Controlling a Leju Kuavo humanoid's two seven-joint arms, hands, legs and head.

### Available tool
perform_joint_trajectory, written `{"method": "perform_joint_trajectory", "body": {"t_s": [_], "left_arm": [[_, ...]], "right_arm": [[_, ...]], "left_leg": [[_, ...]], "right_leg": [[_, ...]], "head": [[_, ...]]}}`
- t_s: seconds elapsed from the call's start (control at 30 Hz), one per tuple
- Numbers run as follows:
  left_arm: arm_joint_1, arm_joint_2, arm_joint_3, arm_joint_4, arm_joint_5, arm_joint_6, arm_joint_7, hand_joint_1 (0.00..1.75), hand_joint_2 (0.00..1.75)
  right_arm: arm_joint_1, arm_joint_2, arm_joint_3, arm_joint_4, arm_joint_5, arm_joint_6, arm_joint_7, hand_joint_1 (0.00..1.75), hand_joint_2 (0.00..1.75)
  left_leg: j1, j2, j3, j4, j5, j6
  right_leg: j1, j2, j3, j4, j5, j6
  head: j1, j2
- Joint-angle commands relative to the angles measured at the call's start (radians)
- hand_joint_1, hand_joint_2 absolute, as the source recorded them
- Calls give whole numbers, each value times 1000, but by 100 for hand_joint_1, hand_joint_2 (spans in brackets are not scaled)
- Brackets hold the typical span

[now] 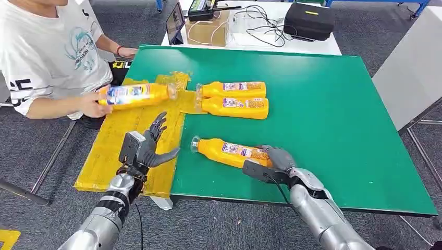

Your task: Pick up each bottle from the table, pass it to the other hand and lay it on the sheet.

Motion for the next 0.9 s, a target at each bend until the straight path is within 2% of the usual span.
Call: {"method": "perform_joint_trajectory", "body": {"t_s": [0.03, 0.17, 0.27, 0.47, 0.77, 0.9], "left_arm": [[-59, -10, -33, 79, 1, 33, 13, 0, 175], [-64, -28, -66, 65, -15, 145, 41, 0, 175], [-69, -41, -73, 66, 22, 126, 66, 0, 175], [-75, -47, -103, 85, 109, 27, 135, 0, 175], [-67, -57, -156, 90, 260, -176, 221, 0, 175], [-61, -64, -181, 56, 282, -187, 219, 0, 175]], "right_arm": [[55, 61, -77, 16, -114, -120, -56, 175, 175], [132, 179, -194, -119, -212, -297, -110, 175, 175], [152, 240, -235, -165, -318, -360, -176, 175, 175], [113, 283, -223, -142, -395, -388, -224, 175, 175], [58, 313, -150, -73, -410, -375, -238, 175, 175], [51, 332, -112, -44, -401, -360, -236, 175, 175]], "left_leg": [[2, -2, 2, 0, -1, -1], [2, -2, 1, 1, -2, -2], [2, -1, -1, 2, -3, -3], [2, 1, -2, 1, -3, -2], [2, 1, -3, 1, -2, -2], [2, 1, -2, 1, -3, -2]], "right_leg": [[2, -2, 3, -1, -1, -2], [3, -3, 2, 0, -2, -3], [3, -2, 0, 2, -3, -3], [2, 0, -2, 1, -2, -2], [2, 0, -2, 1, -2, -2], [2, 1, -2, 1, -2, -2]], "head": [[0, 0], [0, 0], [0, 0], [0, 0], [0, 0], [0, 0]]}}
